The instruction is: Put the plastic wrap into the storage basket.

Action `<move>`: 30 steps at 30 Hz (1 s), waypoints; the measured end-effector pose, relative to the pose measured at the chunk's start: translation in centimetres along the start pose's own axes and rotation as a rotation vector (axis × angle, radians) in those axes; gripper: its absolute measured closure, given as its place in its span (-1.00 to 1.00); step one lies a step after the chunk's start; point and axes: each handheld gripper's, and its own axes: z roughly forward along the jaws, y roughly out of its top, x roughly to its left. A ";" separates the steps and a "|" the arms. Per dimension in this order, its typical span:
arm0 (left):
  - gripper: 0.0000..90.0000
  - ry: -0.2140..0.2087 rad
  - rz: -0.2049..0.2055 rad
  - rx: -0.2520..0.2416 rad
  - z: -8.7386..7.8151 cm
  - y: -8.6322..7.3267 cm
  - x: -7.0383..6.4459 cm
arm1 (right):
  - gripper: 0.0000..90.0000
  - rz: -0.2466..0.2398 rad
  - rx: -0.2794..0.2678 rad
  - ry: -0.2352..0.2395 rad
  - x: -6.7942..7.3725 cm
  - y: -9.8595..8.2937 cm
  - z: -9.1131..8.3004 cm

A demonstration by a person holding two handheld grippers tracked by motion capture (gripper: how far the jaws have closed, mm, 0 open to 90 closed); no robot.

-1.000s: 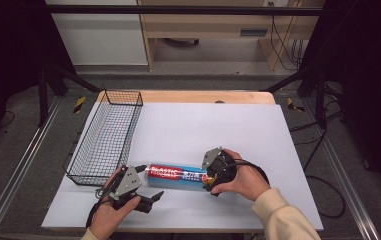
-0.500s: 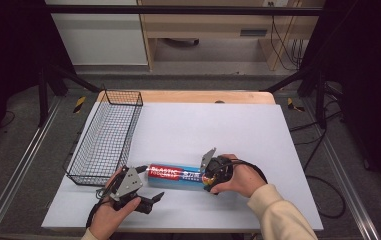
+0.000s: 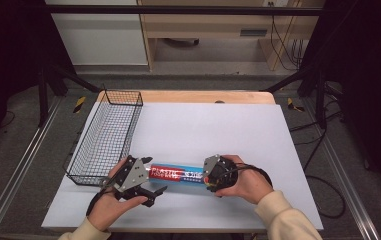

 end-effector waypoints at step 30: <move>-0.66 -0.014 0.395 0.200 5.3 8.3 0.5 | -0.32 -0.156 0.086 -0.157 -1.2 3.6 -9.6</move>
